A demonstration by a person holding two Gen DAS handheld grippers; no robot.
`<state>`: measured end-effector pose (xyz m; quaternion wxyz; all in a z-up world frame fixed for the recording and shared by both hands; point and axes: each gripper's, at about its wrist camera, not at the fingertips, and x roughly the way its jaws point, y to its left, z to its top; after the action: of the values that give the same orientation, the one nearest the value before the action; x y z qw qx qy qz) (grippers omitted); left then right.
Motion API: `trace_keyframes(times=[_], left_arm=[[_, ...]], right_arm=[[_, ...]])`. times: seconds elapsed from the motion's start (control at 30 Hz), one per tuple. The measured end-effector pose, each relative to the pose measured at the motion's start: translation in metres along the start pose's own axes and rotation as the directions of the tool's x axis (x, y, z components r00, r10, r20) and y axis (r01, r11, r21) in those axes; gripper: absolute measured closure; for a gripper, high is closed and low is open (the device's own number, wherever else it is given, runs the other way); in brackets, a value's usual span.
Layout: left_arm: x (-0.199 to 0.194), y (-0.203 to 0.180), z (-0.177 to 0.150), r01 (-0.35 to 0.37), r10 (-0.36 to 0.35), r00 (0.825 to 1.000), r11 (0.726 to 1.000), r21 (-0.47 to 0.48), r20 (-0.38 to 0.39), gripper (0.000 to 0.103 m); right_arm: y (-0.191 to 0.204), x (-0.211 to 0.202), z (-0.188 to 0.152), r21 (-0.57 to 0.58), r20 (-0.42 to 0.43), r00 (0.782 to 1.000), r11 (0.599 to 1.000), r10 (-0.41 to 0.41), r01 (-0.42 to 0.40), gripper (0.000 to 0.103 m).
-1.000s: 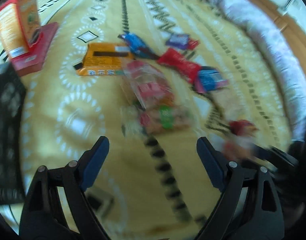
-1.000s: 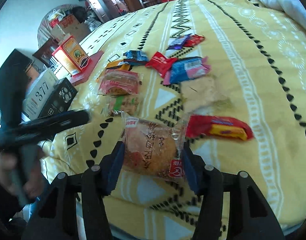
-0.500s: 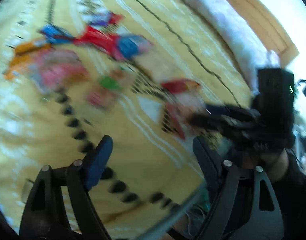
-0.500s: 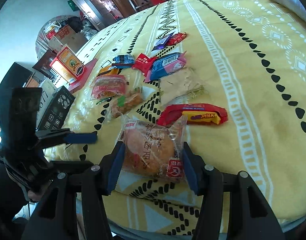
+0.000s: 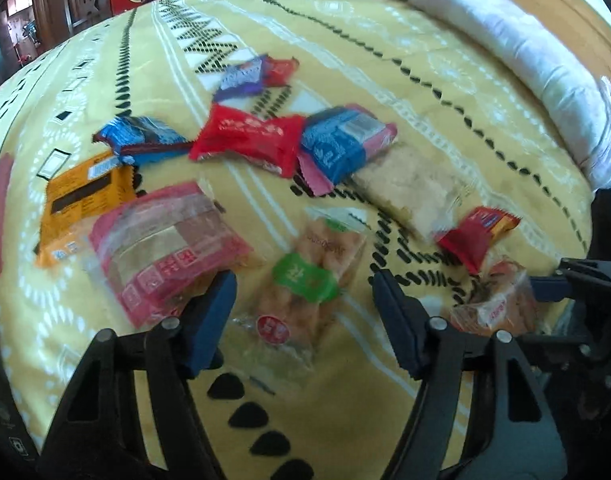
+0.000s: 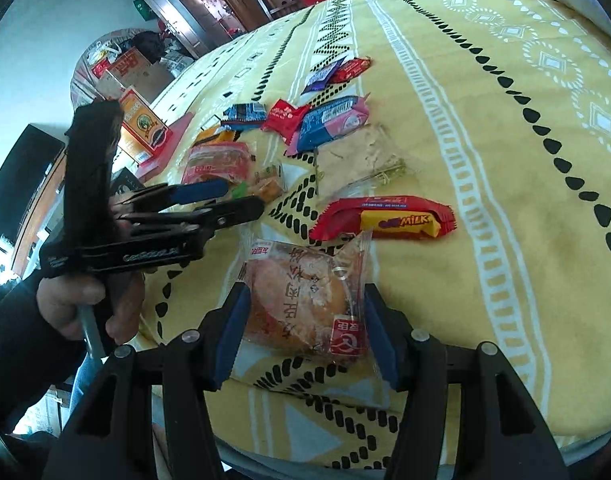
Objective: Organize snacks
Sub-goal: 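Grasp the round bread bun with the right tool while the left tool grasps a green-label bread packet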
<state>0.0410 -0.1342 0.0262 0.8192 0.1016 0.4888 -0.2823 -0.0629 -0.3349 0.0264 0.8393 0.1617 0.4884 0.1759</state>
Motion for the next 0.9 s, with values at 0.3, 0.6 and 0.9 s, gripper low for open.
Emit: trace_keyframes(times=[0.3,0.6,0.9], left_arm=[[-0.011,-0.006,-0.008,-0.048,0.048,0.999,0.998,-0.033,0.01,0.064],[-0.022,-0.006,-0.014,-0.053,0.056,0.998,0.994,-0.1,0.027,0.064],[-0.081,0.007,-0.013,-0.039,0.062,0.989,0.985,-0.166,0.134,0.064]], right_arm=[[0.012,0.015,0.002,-0.031,-0.041,0.998,0.998,-0.054,0.053,0.028],[0.022,0.034,0.004,-0.079,-0.053,0.987,0.986,-0.151,0.146,0.03],[0.043,-0.002,0.005,-0.129,0.05,0.993,0.985,-0.105,0.111,0.058]])
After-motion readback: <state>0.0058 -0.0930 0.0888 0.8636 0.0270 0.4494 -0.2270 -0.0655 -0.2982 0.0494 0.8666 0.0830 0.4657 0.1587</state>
